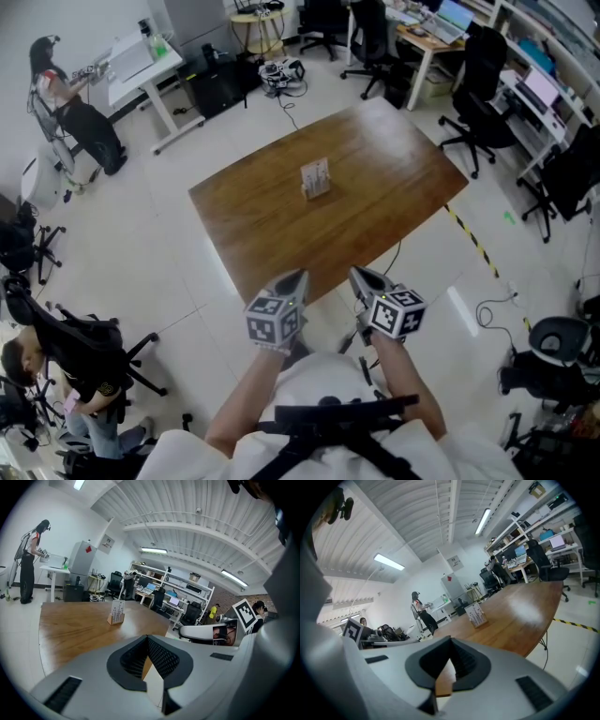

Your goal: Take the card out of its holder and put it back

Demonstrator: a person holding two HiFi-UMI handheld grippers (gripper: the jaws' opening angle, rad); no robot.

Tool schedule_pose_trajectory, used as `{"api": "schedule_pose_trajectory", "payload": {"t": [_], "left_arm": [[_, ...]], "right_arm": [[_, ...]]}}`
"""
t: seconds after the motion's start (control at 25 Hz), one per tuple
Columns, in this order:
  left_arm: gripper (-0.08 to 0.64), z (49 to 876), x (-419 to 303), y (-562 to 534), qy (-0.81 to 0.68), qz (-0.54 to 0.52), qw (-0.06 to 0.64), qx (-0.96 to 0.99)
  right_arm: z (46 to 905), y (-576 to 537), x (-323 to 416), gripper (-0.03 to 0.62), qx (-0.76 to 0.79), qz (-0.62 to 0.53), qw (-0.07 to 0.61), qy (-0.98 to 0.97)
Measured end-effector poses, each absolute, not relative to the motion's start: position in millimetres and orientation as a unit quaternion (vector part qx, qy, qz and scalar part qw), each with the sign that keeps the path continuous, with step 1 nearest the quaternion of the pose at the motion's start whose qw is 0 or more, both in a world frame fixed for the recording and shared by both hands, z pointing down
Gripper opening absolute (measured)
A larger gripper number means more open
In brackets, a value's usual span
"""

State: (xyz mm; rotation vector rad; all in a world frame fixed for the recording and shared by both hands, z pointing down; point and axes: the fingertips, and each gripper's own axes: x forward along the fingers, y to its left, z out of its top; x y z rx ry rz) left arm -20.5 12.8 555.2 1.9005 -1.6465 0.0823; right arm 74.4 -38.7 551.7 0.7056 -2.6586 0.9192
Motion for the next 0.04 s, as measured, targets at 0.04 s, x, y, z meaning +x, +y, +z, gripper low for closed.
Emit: {"api": "schedule_pose_trajectory", "payload": {"t": [0.04], "left_arm": [[0.005,554.3,-20.7,12.6,-0.622,0.030,0.308,0.719]], "right_arm": [[550.8,-38.7,74.3,0.000,0.243,0.315,0.120,-0.910]]}}
